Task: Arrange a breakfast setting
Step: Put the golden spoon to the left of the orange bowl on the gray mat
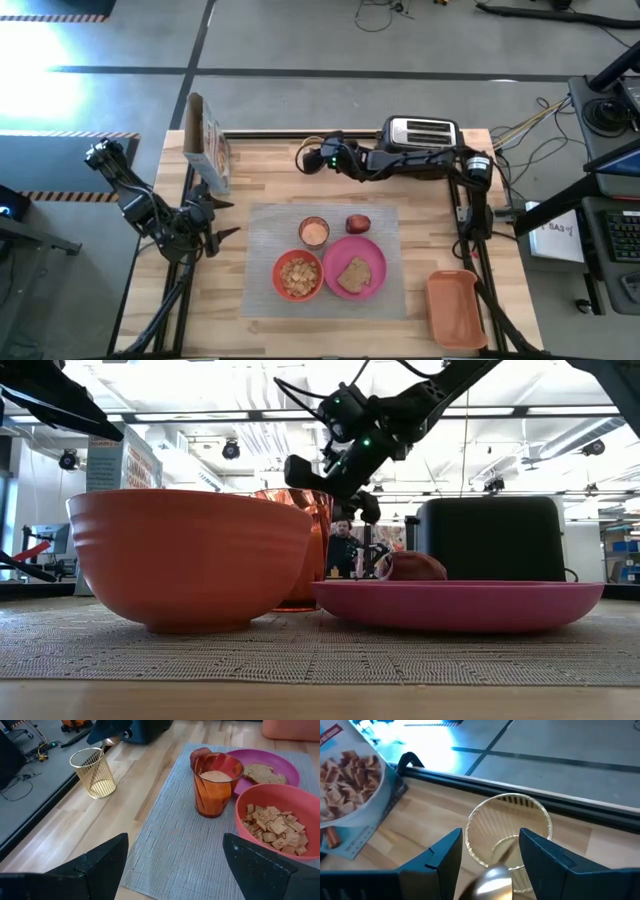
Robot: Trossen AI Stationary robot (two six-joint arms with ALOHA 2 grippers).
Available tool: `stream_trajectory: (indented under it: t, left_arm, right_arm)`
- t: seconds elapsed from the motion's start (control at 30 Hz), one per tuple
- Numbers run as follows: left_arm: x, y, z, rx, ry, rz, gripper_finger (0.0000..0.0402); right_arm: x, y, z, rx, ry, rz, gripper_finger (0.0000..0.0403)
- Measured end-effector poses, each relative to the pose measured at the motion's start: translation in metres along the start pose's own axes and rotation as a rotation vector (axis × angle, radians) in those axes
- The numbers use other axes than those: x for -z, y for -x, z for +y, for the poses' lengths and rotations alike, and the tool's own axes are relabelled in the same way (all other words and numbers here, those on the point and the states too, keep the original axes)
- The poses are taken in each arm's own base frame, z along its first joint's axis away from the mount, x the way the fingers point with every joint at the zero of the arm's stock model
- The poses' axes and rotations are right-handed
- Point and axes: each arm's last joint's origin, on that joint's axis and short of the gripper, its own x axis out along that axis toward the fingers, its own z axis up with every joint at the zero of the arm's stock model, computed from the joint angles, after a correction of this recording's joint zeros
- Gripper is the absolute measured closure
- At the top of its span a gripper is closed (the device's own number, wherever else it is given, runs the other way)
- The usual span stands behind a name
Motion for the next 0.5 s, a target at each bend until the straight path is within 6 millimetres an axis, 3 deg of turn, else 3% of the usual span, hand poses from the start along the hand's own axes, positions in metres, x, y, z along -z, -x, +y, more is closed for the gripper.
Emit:
stream_trajectory:
  t: [0.5]
  left_arm:
    - [0.0002,0.0000,0.0003,-0.001,-0.003,0.001,0.0095]
  right_arm:
    - [-0.0010,-0.0013,-0.0012,-0.040,0.009,0.040,0.0249]
